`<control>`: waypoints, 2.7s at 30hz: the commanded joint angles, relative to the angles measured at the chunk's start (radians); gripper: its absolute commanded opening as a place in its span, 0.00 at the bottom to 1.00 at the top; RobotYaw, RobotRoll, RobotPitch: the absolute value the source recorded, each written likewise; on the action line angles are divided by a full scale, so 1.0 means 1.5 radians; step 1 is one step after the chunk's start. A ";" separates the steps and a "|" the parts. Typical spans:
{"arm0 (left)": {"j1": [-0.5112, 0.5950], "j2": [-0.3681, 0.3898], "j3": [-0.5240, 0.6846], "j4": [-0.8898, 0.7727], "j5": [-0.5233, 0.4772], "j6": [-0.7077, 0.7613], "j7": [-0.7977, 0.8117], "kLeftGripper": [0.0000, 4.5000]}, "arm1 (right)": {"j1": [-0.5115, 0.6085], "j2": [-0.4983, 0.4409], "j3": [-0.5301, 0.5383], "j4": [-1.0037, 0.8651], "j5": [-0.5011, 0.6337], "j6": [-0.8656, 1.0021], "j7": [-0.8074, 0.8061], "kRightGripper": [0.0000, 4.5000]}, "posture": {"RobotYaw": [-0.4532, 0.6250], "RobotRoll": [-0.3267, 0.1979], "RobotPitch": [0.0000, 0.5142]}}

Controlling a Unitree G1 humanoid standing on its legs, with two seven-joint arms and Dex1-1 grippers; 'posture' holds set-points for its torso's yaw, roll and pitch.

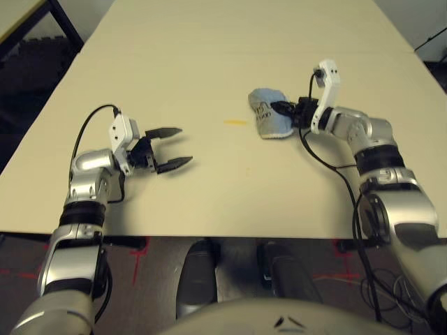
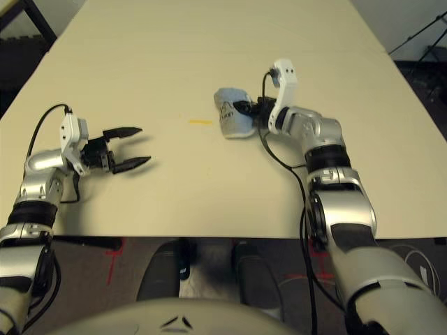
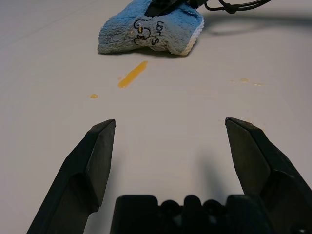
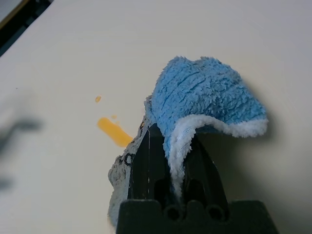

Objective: Wipe the water off the table with a rag.

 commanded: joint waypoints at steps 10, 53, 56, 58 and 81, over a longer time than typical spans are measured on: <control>0.014 0.023 0.013 -0.007 0.004 0.005 0.012 1.00 | -0.069 0.102 0.033 0.152 -0.083 -0.063 0.067 0.01 | 0.59 0.62 0.30; -0.046 -0.022 -0.005 0.046 0.026 -0.013 -0.001 1.00 | -0.067 -0.054 -0.041 0.169 -0.113 -0.090 0.069 0.01 | 0.48 0.62 0.30; -0.051 -0.024 -0.005 0.053 0.028 -0.016 -0.003 1.00 | -0.068 -0.075 -0.048 0.163 -0.107 -0.086 0.073 0.01 | 0.47 0.62 0.30; -0.052 -0.024 -0.005 0.057 0.029 -0.019 -0.006 1.00 | -0.069 -0.083 -0.056 0.159 -0.099 -0.085 0.074 0.01 | 0.47 0.62 0.30; -0.066 -0.024 0.002 0.069 0.032 -0.024 -0.002 1.00 | 0.144 -0.282 -0.130 -0.354 0.074 0.285 0.120 0.01 | 0.47 0.62 0.33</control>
